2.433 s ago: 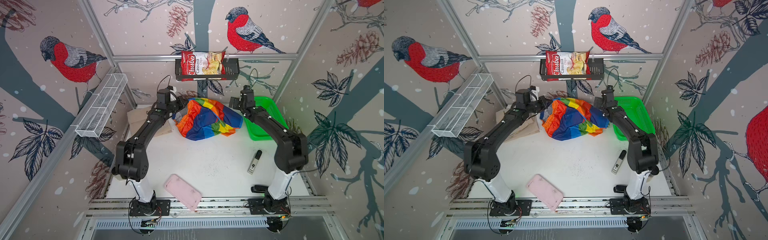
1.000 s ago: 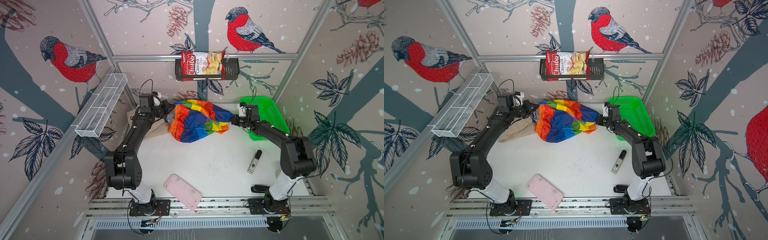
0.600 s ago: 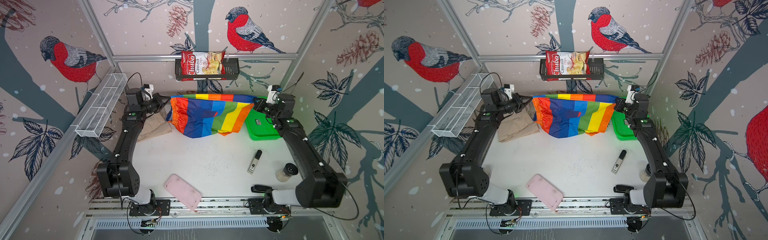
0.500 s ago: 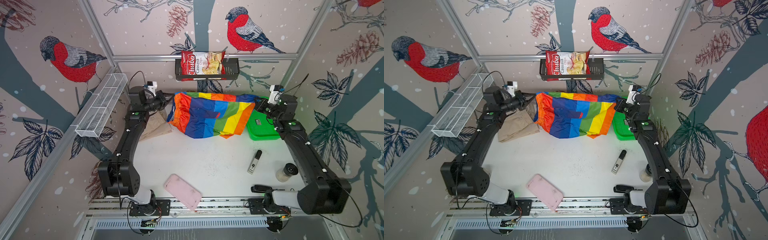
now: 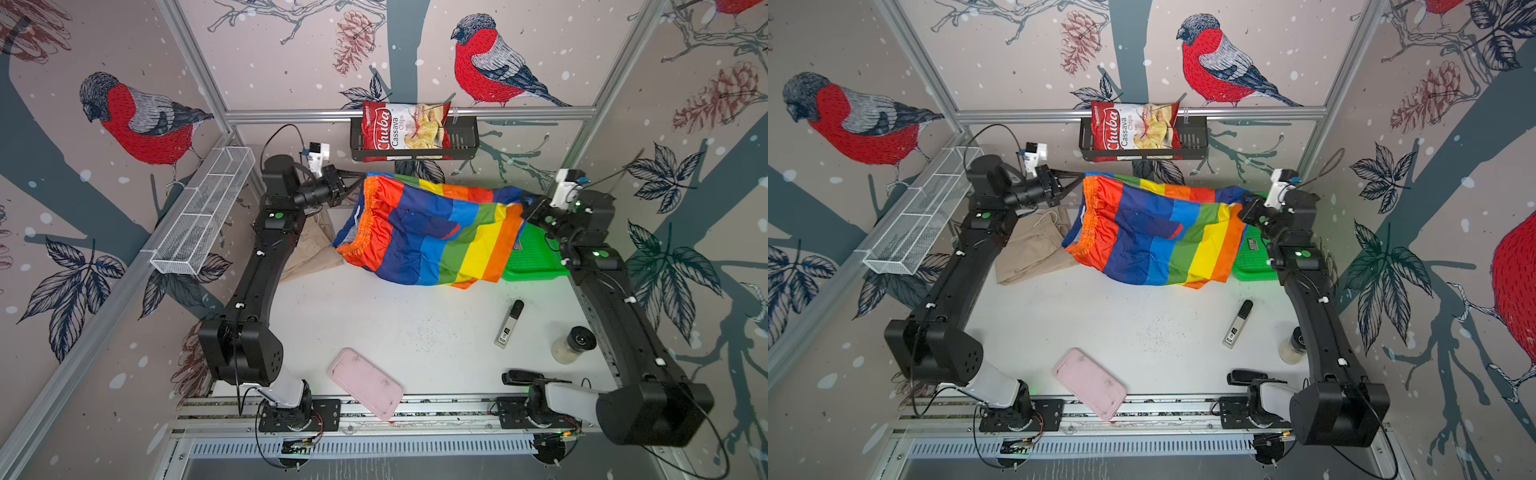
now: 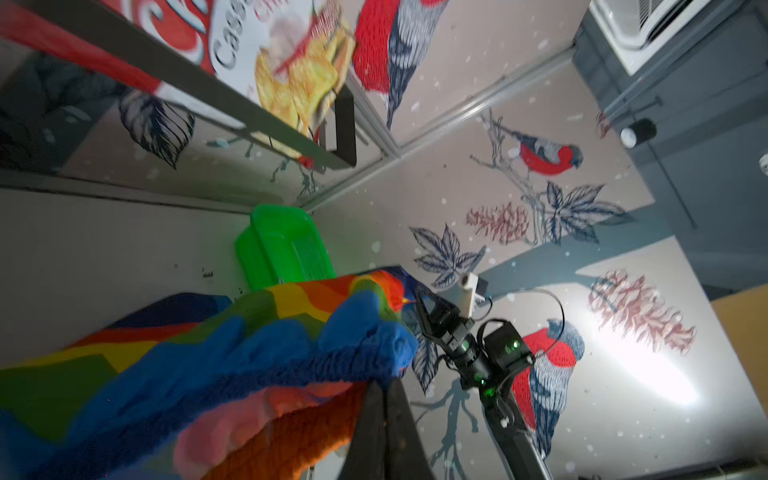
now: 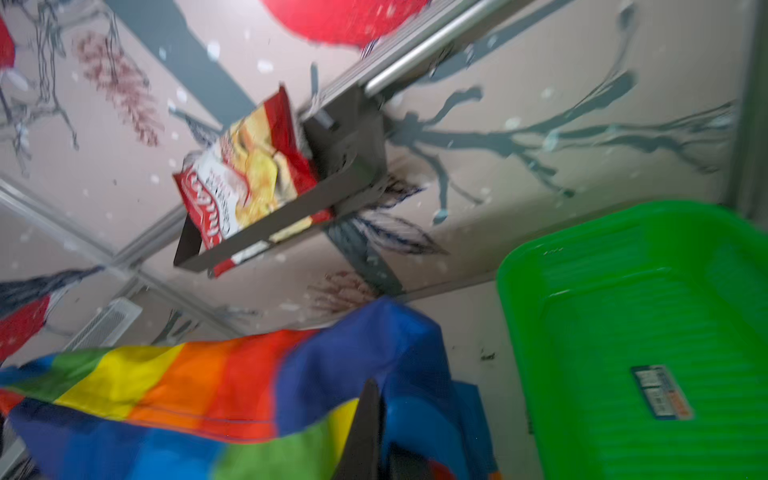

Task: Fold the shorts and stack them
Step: 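Grasp waistband with left and leg hem with right, lift and stretch apart, then lay the stretched shorts flat on the table center with both grippers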

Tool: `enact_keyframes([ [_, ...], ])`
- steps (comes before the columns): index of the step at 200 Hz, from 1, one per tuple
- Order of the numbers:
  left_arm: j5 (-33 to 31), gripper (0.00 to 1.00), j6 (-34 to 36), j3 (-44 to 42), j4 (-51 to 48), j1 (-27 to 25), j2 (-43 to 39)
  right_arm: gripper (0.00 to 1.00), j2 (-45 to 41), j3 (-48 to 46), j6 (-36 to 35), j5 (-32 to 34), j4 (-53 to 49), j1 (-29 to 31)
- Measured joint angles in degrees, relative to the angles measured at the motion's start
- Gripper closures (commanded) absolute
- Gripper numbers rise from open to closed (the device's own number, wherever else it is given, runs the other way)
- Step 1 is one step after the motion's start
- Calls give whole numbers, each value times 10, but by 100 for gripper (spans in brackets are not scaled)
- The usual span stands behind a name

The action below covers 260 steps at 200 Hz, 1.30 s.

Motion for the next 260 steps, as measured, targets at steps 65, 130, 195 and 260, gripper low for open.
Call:
enact_keyframes([
  [65, -60, 100, 52, 303, -198, 10, 248, 100, 177, 236, 2, -9, -75, -30],
  [130, -21, 100, 83, 247, -170, 37, 120, 100, -11, 58, -4, 18, 21, -39],
  [195, -45, 100, 154, -346, -117, 69, -66, 100, -119, -266, 19, 79, -20, 39],
  [260, -99, 100, 243, -560, -186, 71, -119, 86, -66, -309, 21, 160, -139, 59],
])
